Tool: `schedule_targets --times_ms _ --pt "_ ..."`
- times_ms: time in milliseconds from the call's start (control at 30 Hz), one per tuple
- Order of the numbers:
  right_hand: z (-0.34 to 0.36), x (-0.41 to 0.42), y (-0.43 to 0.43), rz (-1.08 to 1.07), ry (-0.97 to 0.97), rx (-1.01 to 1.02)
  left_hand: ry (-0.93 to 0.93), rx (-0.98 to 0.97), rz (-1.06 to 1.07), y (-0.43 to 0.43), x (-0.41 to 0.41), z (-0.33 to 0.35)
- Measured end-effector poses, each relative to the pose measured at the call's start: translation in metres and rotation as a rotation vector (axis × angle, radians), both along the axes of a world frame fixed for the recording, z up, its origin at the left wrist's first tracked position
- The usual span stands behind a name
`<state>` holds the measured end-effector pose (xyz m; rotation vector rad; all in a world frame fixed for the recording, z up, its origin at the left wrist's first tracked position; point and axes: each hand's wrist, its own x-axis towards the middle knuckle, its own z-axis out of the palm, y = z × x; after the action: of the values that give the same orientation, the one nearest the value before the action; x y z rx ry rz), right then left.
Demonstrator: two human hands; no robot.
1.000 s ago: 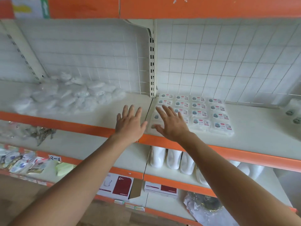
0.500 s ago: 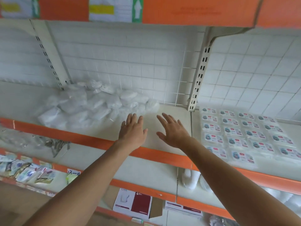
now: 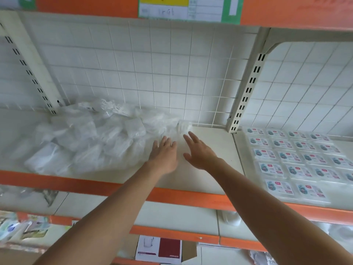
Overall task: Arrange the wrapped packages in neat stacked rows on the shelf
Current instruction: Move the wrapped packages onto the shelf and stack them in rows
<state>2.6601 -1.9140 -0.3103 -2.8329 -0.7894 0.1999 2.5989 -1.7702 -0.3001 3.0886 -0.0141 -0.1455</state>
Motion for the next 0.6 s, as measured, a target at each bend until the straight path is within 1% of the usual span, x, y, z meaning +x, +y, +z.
schedule_targets --times_ms 100,200,300,433,533,600 --pt "0.002 0.016 0.010 -0.020 -0.009 -0.047 -0.047 -0.017 -0.012 0.001 0.005 0.000" --pt "0.005 0.028 0.014 -0.037 -0.048 -0.131 -0.163 -0.075 -0.056 -0.001 0.000 0.005" --pt "0.004 0.034 0.014 -0.019 -0.054 -0.158 -0.248 -0.129 -0.083 -0.002 -0.004 0.007" --pt "0.002 0.032 0.010 -0.064 -0.080 -0.113 -0.265 -0.175 -0.045 -0.001 -0.005 0.000" --pt "-0.003 0.024 -0.002 -0.127 -0.115 0.026 -0.292 -0.233 -0.047 -0.004 -0.006 -0.004" --pt "-0.004 0.018 -0.012 -0.156 -0.134 0.071 -0.288 -0.283 -0.044 -0.009 -0.007 -0.004"
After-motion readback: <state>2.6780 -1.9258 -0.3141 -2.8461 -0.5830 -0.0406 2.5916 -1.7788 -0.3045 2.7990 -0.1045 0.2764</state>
